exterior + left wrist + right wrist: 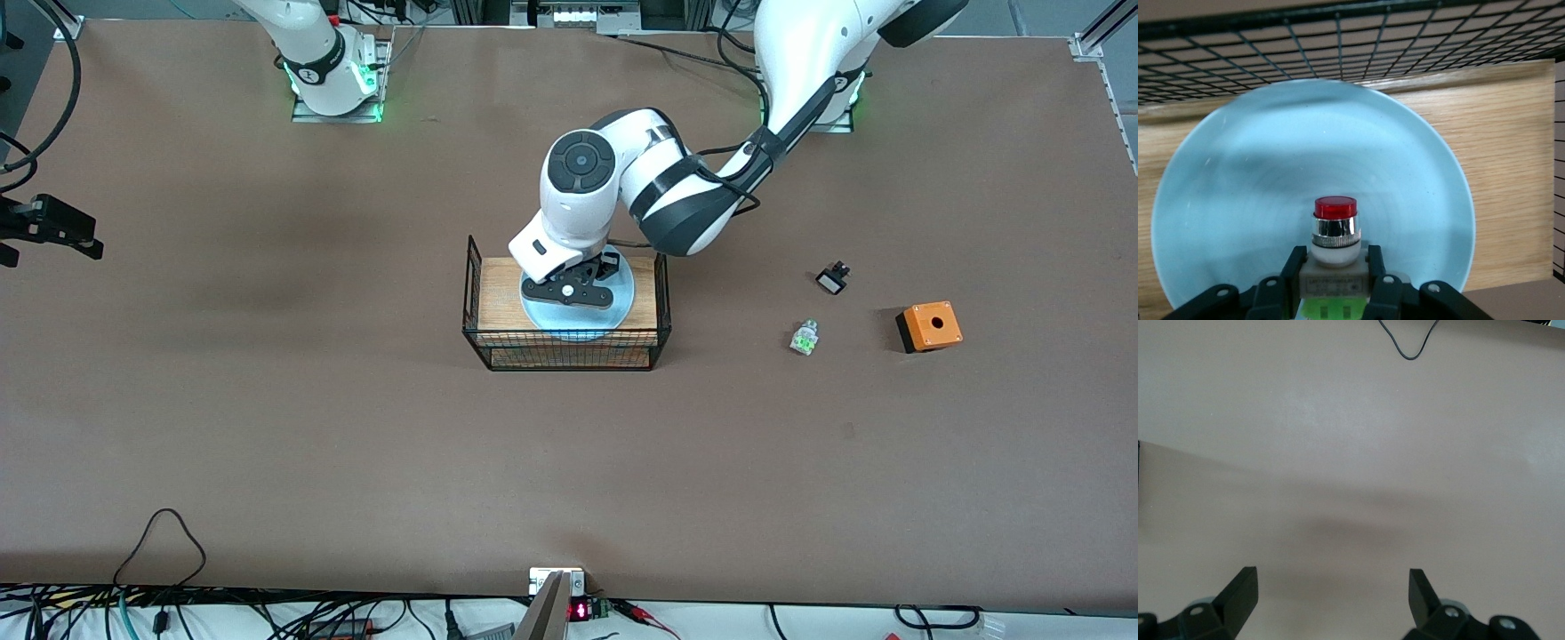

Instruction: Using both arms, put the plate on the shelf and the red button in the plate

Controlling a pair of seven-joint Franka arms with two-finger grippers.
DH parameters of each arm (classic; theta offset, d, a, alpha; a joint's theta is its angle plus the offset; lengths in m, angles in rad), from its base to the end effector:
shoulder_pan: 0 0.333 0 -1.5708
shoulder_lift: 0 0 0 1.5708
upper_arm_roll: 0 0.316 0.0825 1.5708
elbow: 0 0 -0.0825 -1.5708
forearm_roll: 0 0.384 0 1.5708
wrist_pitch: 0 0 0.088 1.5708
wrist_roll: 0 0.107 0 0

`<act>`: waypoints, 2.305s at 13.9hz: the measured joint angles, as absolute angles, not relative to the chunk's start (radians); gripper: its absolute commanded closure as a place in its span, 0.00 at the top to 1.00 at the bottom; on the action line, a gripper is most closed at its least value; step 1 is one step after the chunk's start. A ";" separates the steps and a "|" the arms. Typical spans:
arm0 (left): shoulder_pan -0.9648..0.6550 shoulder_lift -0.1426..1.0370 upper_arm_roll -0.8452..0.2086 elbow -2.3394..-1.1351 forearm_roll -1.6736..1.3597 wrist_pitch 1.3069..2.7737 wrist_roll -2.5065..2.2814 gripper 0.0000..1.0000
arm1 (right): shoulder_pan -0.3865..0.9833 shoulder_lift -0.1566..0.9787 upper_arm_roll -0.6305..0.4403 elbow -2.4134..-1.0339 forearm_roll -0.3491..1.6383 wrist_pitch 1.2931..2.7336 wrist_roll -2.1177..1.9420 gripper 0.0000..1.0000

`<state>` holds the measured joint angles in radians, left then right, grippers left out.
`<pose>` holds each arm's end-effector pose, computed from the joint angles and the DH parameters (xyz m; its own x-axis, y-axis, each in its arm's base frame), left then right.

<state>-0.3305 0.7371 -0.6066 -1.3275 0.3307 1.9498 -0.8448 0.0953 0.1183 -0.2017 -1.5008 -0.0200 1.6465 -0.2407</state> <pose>0.5265 -0.5043 0.3488 0.9945 -0.0879 -0.0564 -0.0841 -0.9943 0.0659 0.5942 -0.0583 0.5978 0.9904 0.1372 0.0185 0.1362 -0.9894 0.0494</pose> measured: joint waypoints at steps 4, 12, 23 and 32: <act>-0.331 0.741 -0.605 -1.324 0.331 1.950 -0.845 1.00 | 0.096 0.119 -0.201 -1.500 -0.025 1.651 -0.242 1.00; -0.295 0.614 -0.619 -1.255 0.331 1.785 -0.845 1.00 | 0.108 0.121 -0.200 -1.496 -0.025 1.652 -0.242 1.00; 0.048 0.336 -0.571 -1.254 0.173 1.494 -0.443 1.00 | 0.118 0.122 -0.200 -1.493 -0.025 1.652 -0.242 1.00; 0.004 0.044 -0.045 -1.498 -0.002 1.481 -0.004 1.00 | 0.120 0.122 -0.200 -1.492 -0.025 1.653 -0.242 1.00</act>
